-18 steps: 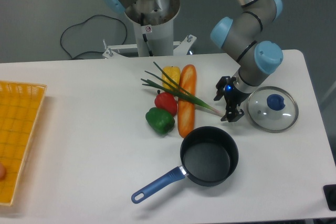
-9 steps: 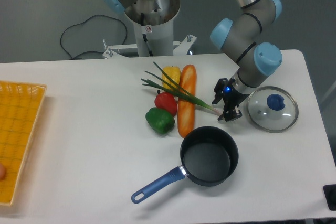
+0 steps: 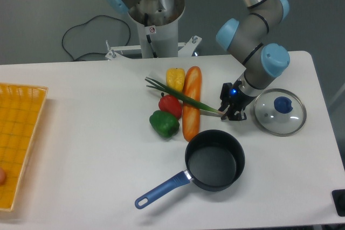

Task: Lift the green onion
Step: 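Drag the gripped green onion across the baguette toward the lid, then lift the green onion up by its root end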

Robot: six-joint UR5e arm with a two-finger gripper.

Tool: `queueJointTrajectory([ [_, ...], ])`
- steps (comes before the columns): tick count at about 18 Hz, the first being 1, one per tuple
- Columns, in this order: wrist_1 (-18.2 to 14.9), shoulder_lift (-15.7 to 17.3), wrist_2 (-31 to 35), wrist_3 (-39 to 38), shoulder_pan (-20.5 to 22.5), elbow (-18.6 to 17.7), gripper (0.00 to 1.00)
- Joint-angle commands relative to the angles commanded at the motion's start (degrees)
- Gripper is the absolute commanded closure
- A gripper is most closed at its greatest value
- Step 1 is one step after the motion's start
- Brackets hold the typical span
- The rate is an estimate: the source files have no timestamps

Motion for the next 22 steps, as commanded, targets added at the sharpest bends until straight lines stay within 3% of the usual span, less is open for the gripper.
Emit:
queueJointTrajectory([
  [14, -0.79, 1.58, 0.44, 0.79, 1.14, 1.14, 0.79],
  [22, -9.14, 6.15, 1.49, 0.17, 1.67, 7.2, 0.79],
])
